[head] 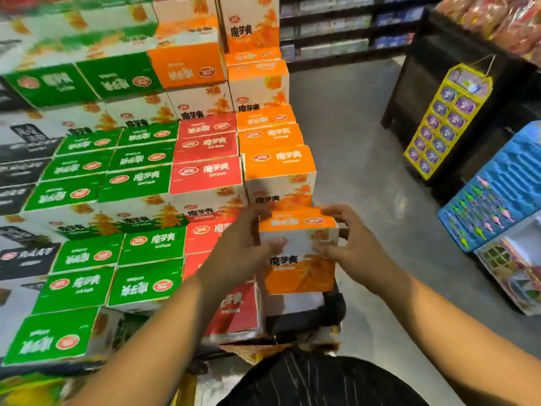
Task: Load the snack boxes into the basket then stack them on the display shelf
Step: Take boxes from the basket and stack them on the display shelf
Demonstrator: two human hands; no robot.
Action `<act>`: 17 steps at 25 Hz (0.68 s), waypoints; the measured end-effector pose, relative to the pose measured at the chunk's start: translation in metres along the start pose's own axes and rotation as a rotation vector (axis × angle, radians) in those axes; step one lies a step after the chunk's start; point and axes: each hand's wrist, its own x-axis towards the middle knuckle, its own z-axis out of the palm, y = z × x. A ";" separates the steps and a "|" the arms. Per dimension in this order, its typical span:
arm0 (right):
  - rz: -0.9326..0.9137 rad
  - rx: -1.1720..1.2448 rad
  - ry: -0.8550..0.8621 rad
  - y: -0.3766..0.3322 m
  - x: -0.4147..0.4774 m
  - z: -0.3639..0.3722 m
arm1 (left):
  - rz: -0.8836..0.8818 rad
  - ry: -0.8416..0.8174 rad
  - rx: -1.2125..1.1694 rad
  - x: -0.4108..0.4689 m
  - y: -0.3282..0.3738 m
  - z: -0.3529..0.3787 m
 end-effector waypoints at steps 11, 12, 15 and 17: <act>-0.056 -0.074 -0.028 0.043 0.040 0.017 | -0.021 0.171 0.800 0.025 -0.011 0.023; -0.073 -0.090 -0.033 0.044 0.041 0.017 | -0.024 0.183 0.823 0.024 -0.014 0.024; -0.144 -0.120 -0.047 0.051 0.044 0.019 | 0.004 0.234 0.907 0.023 -0.021 0.026; -0.191 -0.134 -0.037 0.055 0.044 0.021 | 0.001 0.263 0.949 0.023 -0.023 0.027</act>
